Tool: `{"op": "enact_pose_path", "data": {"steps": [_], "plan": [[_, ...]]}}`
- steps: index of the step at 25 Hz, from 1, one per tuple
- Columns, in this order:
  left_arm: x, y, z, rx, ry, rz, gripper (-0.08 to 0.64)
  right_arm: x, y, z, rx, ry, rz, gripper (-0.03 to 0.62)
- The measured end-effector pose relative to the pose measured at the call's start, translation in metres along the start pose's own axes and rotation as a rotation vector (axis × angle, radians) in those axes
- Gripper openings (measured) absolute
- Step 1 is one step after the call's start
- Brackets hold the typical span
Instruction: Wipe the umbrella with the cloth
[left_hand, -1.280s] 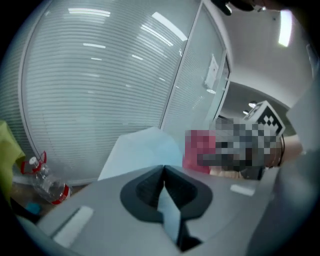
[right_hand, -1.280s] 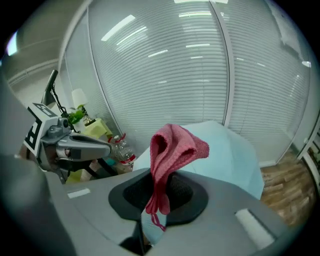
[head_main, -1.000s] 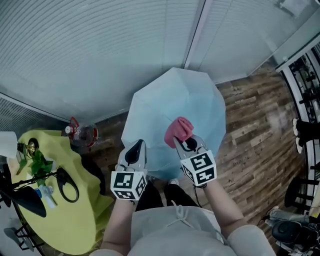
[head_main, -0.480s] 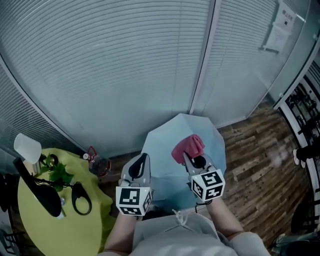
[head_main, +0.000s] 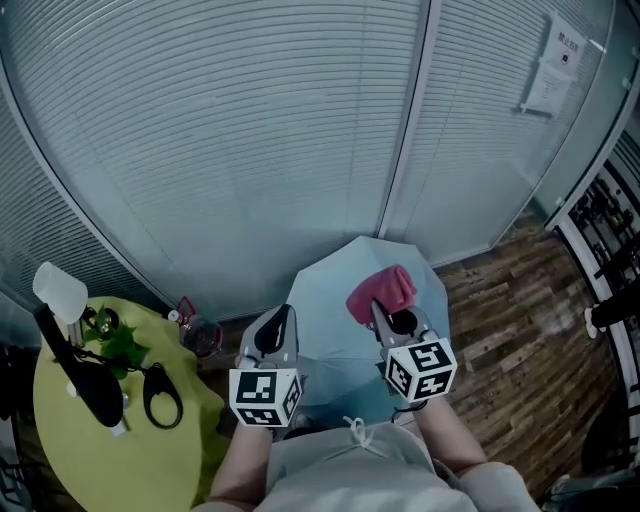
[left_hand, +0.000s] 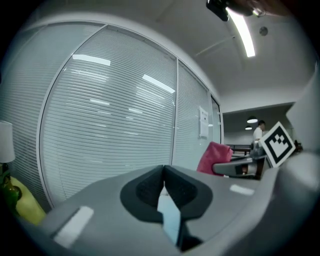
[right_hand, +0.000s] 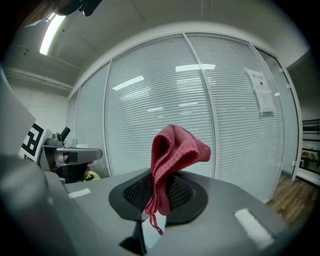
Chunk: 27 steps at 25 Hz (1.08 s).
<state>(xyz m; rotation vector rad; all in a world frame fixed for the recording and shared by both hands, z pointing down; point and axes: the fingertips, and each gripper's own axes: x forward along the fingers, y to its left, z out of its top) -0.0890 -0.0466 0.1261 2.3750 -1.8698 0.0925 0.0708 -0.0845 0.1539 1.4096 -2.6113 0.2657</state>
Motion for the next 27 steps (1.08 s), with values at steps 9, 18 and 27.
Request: {"op": "enact_pose_path", "data": {"steps": [9,18,27], "plan": [[0.009,-0.008,0.006,0.004,-0.009,-0.001,0.006,0.003,-0.001,0.007,-0.065,-0.009,-0.006,0.051],[0.016,-0.007,0.005,-0.016,-0.011,-0.012,0.006,0.015,-0.001,0.006,-0.075,-0.005,-0.001,0.051],[0.026,-0.001,0.003,-0.055,-0.009,-0.016,0.006,0.027,0.001,0.004,-0.075,0.0,0.027,0.051]]}}
